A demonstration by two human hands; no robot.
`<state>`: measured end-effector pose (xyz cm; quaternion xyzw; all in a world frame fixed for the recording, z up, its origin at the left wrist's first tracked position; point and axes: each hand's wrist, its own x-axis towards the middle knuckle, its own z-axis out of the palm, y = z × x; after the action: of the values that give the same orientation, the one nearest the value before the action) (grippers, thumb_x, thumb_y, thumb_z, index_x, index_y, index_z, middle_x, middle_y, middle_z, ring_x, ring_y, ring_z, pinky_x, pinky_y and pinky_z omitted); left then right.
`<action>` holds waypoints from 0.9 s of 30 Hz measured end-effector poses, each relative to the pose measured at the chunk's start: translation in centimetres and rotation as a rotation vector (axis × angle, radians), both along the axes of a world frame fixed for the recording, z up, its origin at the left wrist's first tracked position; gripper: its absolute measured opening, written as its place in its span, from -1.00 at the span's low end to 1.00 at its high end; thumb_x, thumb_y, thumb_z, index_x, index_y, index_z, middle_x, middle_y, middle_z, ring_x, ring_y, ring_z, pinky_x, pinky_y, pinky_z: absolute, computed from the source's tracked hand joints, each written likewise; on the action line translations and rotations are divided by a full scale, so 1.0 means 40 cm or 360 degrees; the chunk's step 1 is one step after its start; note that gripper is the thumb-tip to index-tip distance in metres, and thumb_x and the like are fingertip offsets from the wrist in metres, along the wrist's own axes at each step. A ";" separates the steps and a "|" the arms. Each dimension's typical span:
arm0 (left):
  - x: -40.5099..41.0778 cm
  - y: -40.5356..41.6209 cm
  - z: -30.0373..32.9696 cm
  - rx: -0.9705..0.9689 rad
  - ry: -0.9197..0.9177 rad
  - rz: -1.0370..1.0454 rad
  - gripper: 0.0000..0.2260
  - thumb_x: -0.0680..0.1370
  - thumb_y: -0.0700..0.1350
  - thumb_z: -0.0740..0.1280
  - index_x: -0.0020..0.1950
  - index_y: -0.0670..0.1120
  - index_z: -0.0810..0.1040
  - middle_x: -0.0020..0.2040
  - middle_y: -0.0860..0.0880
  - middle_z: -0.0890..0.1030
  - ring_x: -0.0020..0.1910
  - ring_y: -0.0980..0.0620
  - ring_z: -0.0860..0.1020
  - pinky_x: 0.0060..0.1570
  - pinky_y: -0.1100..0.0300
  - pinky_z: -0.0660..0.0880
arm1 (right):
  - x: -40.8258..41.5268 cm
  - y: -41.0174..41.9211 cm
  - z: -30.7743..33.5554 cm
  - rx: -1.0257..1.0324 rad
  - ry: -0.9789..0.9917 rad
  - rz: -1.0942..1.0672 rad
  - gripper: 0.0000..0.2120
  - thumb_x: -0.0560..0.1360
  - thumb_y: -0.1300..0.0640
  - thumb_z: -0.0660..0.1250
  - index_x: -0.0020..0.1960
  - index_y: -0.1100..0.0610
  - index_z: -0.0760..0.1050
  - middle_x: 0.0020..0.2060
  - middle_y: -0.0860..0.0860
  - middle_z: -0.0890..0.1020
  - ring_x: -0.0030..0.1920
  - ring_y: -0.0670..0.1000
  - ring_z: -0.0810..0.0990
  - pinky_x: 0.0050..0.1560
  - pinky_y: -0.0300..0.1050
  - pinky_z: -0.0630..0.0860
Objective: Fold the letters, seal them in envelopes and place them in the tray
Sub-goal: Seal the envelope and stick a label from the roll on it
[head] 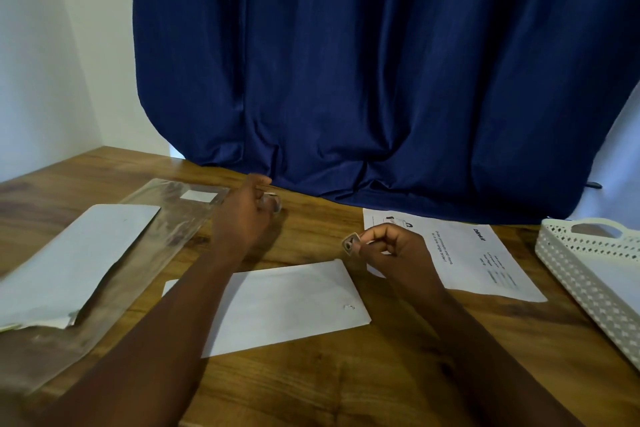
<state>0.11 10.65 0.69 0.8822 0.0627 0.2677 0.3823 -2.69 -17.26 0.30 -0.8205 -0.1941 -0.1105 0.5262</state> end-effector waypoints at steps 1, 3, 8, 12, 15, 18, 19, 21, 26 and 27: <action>0.006 0.014 -0.004 0.0064 0.0061 0.0044 -0.64 0.63 -0.01 0.31 0.42 0.04 0.40 0.10 -0.10 0.67 0.08 -0.15 0.63 0.10 -0.08 0.55 | 0.001 -0.002 -0.003 0.0011 0.0032 -0.0001 -0.91 0.45 0.07 0.53 -0.15 -0.03 0.62 -0.31 -0.24 0.68 -0.22 -0.10 0.65 -0.16 -0.27 0.59; 0.014 0.034 -0.014 0.0147 0.0125 0.0087 -0.61 0.63 -0.07 0.31 0.45 -0.03 0.37 -0.01 -0.12 0.63 0.05 -0.20 0.61 0.01 -0.03 0.51 | 0.002 -0.006 -0.003 0.0041 0.0062 -0.0006 -0.89 0.44 0.10 0.54 -0.20 -0.01 0.62 -0.36 -0.19 0.67 -0.29 -0.13 0.63 -0.25 -0.30 0.57; 0.013 0.051 -0.027 0.0275 0.0306 0.0161 -0.53 0.62 -0.09 0.35 0.50 -0.07 0.32 0.09 -0.18 0.61 0.10 -0.18 0.58 0.10 -0.05 0.54 | 0.011 -0.013 0.005 0.0068 0.0083 -0.0052 -0.87 0.43 0.13 0.55 -0.24 0.05 0.62 -0.39 -0.12 0.67 -0.39 -0.19 0.61 -0.33 -0.39 0.53; 0.007 0.039 -0.033 0.0475 0.0392 0.0162 -0.55 0.62 0.00 0.33 0.49 -0.01 0.36 0.25 -0.15 0.60 0.25 -0.17 0.54 0.23 -0.14 0.54 | 0.018 -0.018 0.005 -0.0043 0.0121 -0.0067 -0.82 0.45 0.18 0.54 -0.27 0.05 0.58 -0.47 -0.23 0.63 -0.40 -0.24 0.61 -0.37 -0.45 0.47; 0.003 0.031 -0.034 0.0556 0.0487 0.0175 -0.53 0.62 0.05 0.31 0.52 0.01 0.33 0.35 -0.16 0.54 0.38 -0.20 0.46 0.33 -0.20 0.47 | 0.018 -0.021 0.001 0.0003 0.0153 -0.0051 -0.84 0.46 0.19 0.53 -0.25 0.07 0.59 -0.45 -0.18 0.65 -0.44 -0.19 0.60 -0.41 -0.41 0.50; -0.012 0.013 -0.019 0.0647 0.0460 0.0170 -0.46 0.61 0.08 0.33 0.56 0.01 0.29 0.50 -0.16 0.41 0.49 -0.24 0.34 0.42 -0.23 0.33 | 0.016 -0.026 -0.005 0.0033 0.0205 -0.0012 -0.88 0.48 0.18 0.51 -0.20 0.09 0.61 -0.41 -0.11 0.68 -0.42 -0.15 0.62 -0.39 -0.35 0.54; -0.023 0.001 -0.006 0.0670 0.0393 0.0147 -0.46 0.60 0.07 0.34 0.55 0.01 0.31 0.50 -0.15 0.42 0.47 -0.23 0.35 0.42 -0.21 0.32 | 0.015 -0.027 -0.006 0.0017 0.0221 -0.0005 -0.89 0.48 0.18 0.51 -0.20 0.08 0.62 -0.40 -0.12 0.69 -0.41 -0.16 0.63 -0.39 -0.35 0.53; -0.053 -0.032 0.024 0.0738 0.0267 0.0034 -0.49 0.59 0.06 0.36 0.51 0.00 0.37 0.42 -0.14 0.50 0.39 -0.20 0.43 0.37 -0.14 0.38 | 0.016 -0.029 -0.010 0.0011 0.0237 0.0010 -0.90 0.46 0.19 0.52 -0.19 0.07 0.63 -0.37 -0.11 0.70 -0.38 -0.14 0.65 -0.38 -0.35 0.53; -0.181 -0.122 0.066 0.1021 0.0377 -0.0332 -0.62 0.58 0.22 0.30 0.36 0.14 0.49 0.26 0.05 0.62 0.19 -0.02 0.56 0.14 0.00 0.57 | 0.030 -0.035 -0.002 0.0040 0.0211 0.0000 -0.89 0.43 0.20 0.56 -0.20 0.09 0.64 -0.36 -0.07 0.71 -0.38 -0.10 0.67 -0.37 -0.31 0.58; -0.212 -0.135 0.053 0.1098 0.0422 -0.0377 -0.61 0.59 0.27 0.25 0.36 0.17 0.48 0.29 0.07 0.59 0.23 -0.01 0.54 0.16 -0.01 0.56 | 0.033 -0.036 -0.001 0.0029 0.0202 0.0000 -0.88 0.42 0.19 0.57 -0.20 0.08 0.63 -0.37 -0.09 0.70 -0.39 -0.11 0.67 -0.37 -0.32 0.57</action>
<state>-8.37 5.24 2.81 0.9870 -0.0845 0.1107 0.0801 -1.37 -18.71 0.27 -0.8210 -0.1593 -0.0600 0.5449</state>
